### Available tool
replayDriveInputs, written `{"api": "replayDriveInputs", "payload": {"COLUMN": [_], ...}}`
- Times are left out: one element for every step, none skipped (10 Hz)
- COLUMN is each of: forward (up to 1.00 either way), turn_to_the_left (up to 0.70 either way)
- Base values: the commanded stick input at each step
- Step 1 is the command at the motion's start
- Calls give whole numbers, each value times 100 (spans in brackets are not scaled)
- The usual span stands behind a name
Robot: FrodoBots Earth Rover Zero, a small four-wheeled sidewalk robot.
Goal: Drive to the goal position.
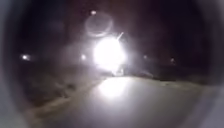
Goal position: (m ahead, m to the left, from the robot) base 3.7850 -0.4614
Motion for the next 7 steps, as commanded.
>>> {"api": "replayDriveInputs", "payload": {"forward": [100,100,100,100,100,100,100], "turn_to_the_left": [5,5,5,5,4,4,4]}}
